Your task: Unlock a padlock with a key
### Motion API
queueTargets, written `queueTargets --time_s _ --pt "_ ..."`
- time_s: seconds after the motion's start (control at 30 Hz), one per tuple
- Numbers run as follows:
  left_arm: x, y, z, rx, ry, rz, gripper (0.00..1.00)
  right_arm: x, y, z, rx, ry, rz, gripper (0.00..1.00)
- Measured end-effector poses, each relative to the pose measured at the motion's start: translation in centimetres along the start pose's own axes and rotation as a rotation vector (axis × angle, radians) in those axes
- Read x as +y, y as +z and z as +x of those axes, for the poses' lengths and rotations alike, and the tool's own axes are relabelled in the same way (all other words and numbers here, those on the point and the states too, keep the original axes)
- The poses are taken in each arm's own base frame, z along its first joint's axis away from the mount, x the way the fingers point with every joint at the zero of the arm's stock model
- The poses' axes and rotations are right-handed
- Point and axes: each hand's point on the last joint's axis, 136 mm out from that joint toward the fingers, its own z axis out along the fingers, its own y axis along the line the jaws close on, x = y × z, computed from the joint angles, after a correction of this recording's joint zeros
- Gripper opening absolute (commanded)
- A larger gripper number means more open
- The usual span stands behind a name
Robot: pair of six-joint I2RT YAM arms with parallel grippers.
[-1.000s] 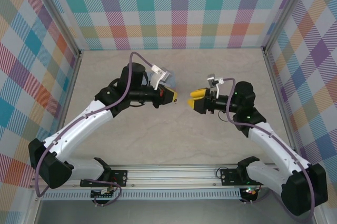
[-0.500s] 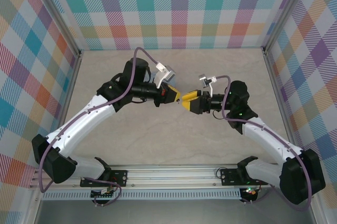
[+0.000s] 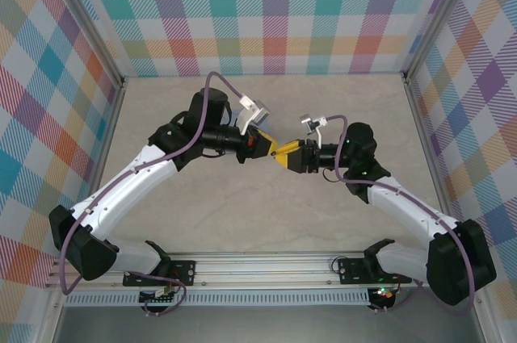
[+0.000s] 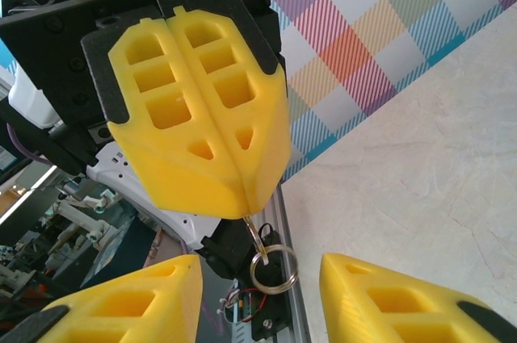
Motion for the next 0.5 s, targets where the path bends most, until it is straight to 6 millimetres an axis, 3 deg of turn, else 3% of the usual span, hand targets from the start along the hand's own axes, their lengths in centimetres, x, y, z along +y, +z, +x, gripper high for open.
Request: queueTargets --time_s 0.5 --pt "0.05 0.06 0.03 0.001 -0.001 0.000 0.00 0.31 0.58 -0.29 0.003 -0.022 -0.020 0.20"
